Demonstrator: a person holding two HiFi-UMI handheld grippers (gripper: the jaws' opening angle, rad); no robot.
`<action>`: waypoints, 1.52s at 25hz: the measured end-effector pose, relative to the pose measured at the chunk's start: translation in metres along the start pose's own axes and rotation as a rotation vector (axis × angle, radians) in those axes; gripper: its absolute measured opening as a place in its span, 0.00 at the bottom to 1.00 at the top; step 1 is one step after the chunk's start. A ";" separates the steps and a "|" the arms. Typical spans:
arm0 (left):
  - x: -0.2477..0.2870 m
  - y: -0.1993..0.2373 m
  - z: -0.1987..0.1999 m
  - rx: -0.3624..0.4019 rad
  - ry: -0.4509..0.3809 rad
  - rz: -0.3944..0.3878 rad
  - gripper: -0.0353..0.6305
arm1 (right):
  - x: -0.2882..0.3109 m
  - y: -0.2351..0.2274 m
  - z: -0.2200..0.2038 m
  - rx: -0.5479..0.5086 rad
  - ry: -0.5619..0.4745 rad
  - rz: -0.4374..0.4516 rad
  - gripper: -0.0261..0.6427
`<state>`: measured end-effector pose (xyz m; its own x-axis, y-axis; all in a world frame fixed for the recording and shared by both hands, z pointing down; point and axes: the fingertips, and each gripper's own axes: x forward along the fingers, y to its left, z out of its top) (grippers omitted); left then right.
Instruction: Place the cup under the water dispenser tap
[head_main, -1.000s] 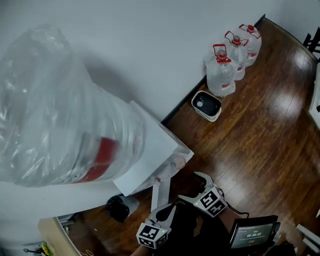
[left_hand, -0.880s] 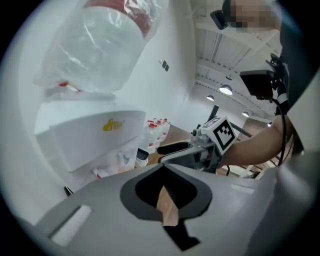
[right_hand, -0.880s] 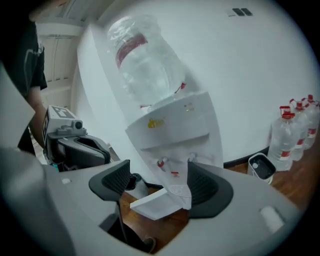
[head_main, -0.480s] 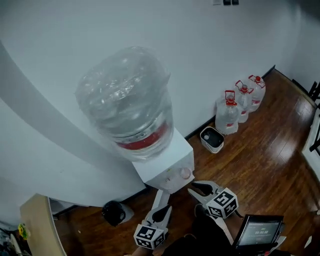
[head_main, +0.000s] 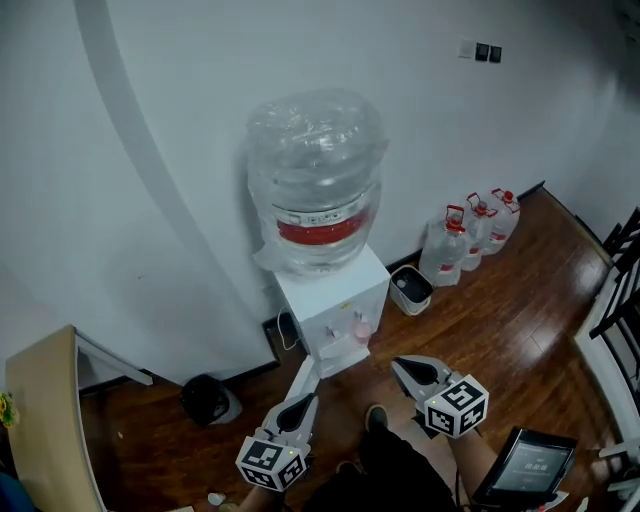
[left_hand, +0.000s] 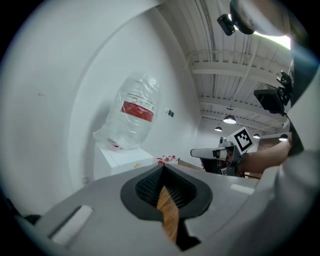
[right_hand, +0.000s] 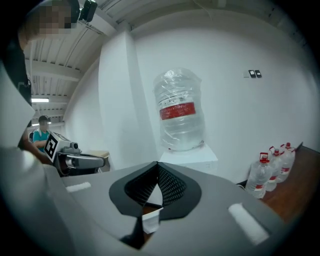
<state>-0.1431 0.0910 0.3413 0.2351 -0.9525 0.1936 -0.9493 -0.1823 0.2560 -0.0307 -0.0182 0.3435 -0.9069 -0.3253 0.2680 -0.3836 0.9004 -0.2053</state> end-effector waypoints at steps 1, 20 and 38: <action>-0.006 -0.002 0.001 0.000 -0.009 -0.003 0.06 | -0.006 0.005 0.002 -0.007 -0.006 -0.004 0.04; -0.015 -0.064 0.042 0.055 -0.080 -0.056 0.07 | -0.064 0.032 0.042 -0.084 -0.048 -0.024 0.04; -0.018 -0.078 0.047 0.070 -0.101 0.006 0.07 | -0.078 0.023 0.041 -0.101 -0.041 -0.012 0.04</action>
